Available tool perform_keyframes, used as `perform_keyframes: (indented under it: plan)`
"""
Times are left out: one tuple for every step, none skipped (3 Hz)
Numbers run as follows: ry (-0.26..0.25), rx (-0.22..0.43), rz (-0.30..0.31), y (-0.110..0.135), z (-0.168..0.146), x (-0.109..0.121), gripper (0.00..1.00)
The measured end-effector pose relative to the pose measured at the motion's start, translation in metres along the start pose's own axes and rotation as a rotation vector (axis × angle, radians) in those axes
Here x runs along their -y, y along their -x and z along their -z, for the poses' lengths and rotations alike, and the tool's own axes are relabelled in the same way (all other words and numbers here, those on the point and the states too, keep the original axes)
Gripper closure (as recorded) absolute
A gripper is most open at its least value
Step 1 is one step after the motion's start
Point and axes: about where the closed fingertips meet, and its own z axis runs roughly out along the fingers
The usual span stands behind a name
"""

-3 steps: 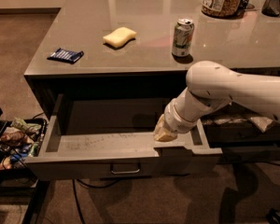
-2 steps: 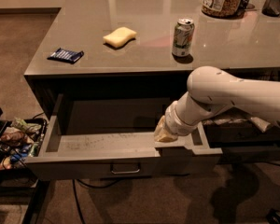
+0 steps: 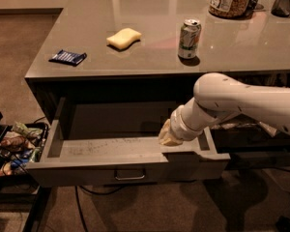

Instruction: Open top drawer

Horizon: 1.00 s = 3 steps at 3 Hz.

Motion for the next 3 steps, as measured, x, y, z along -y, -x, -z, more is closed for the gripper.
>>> perform_keyframes:
  plan:
    - [-0.077,0.024,0.021,-0.005,-0.011,0.019,1.00]
    - [-0.095,0.039,0.017,-0.013,-0.023,0.027,1.00]
    - [-0.047,0.049,0.018,-0.023,-0.035,0.020,1.00]
